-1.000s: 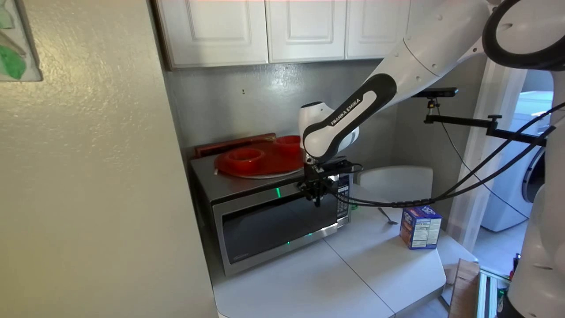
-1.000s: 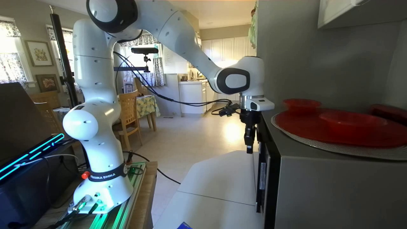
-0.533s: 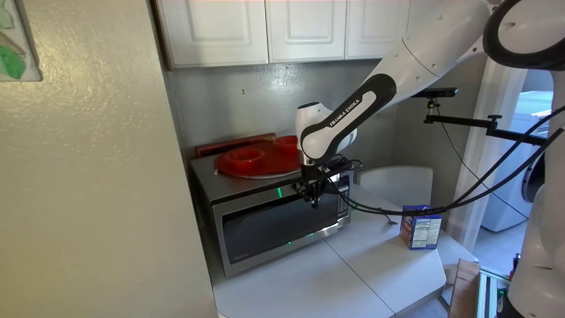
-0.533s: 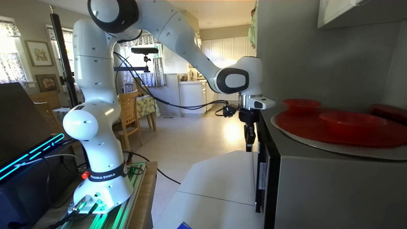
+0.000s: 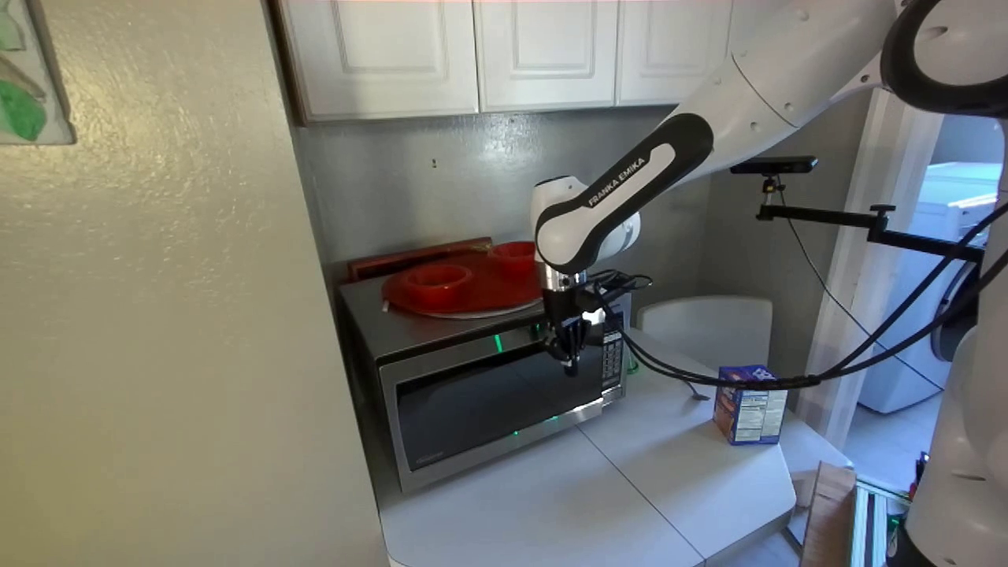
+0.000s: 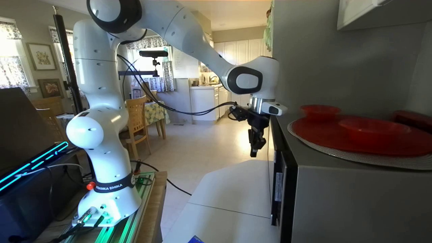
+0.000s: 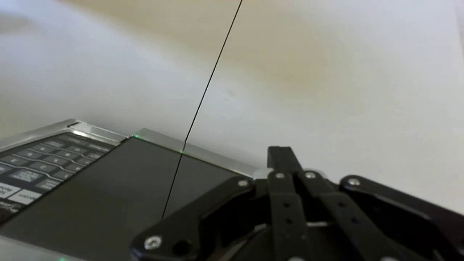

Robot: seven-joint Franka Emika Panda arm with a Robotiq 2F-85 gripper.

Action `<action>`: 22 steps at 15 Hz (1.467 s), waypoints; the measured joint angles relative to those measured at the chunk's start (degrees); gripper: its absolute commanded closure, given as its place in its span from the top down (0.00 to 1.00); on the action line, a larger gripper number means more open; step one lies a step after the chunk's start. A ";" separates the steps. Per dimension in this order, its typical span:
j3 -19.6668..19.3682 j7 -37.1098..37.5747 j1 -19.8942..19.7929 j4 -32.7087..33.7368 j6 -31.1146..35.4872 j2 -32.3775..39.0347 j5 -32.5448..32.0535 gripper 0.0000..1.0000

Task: Close the microwave

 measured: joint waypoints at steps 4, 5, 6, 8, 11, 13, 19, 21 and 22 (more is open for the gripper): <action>-0.40 -1.89 -1.08 -0.09 -9.15 -4.01 3.61 0.00; -0.61 -2.09 -1.33 -0.20 -11.10 -5.23 4.29 0.00; -0.89 -2.13 -1.54 -0.38 -12.71 -6.51 4.84 0.00; -1.65 -1.84 -2.07 -1.13 -14.49 -9.32 5.89 0.26; -2.98 -0.98 -3.18 -2.51 -15.75 -13.84 7.31 0.40; -3.86 -0.76 -3.86 -3.37 -16.60 -16.72 7.46 0.54; -4.62 2.64 -5.16 -4.93 -20.59 -24.79 7.47 0.96; -4.59 5.23 -5.34 -5.31 -21.54 -27.34 7.47 1.00; -4.51 6.46 -5.42 -5.60 -21.80 -28.51 7.47 1.00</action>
